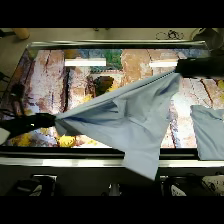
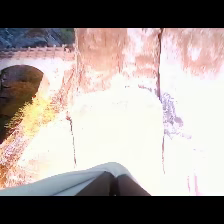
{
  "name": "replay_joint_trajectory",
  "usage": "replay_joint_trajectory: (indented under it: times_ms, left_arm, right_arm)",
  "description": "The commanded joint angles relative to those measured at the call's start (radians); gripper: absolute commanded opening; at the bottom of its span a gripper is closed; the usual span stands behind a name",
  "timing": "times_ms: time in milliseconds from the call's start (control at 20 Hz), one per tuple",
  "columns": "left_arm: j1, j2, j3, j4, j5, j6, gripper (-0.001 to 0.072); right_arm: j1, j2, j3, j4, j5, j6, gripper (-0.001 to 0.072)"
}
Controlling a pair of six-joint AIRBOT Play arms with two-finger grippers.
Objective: Fold the shirts.
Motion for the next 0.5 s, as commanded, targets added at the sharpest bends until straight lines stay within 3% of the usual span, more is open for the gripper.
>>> replay_joint_trajectory:
  times_ms: [0, 50, 150, 200, 250, 300, 350, 450]
  left_arm:
    - [0.001, -0.138, -0.188, -0.132, 0.319, -0.004, 0.0026]
    - [0.000, -0.194, -0.184, -0.140, 0.358, -0.038, 0.0026]
    - [0.000, -0.306, -0.154, -0.176, 0.386, -0.085, 0.0027]
    - [0.001, -0.354, -0.123, -0.186, 0.370, -0.084, 0.0050]
    - [0.003, -0.384, -0.085, -0.183, 0.328, -0.058, 0.0187]
    - [0.018, -0.402, -0.034, -0.179, 0.251, -0.004, 0.0479]
    - [0.045, -0.406, 0.021, -0.169, 0.154, 0.024, 0.0690]
    - [0.108, -0.400, 0.105, -0.167, -0.049, 0.023, 0.0685]
  right_arm:
    - [0.000, -0.247, -0.097, 0.148, -0.248, 0.239, 0.0016]
    - [0.001, -0.298, -0.097, 0.219, -0.234, 0.289, 0.0016]
    - [0.002, -0.370, -0.097, 0.373, -0.206, 0.285, 0.0017]
    - [0.002, -0.382, -0.096, 0.423, -0.207, 0.254, 0.0083]
    - [-0.002, -0.378, -0.091, 0.439, -0.201, 0.216, 0.0327]
    - [-0.017, -0.366, -0.074, 0.435, -0.169, 0.160, 0.0552]
    - [-0.043, -0.347, -0.048, 0.420, -0.107, 0.072, 0.0628]
    - [-0.114, -0.304, -0.019, 0.314, 0.046, 0.006, 0.0627]
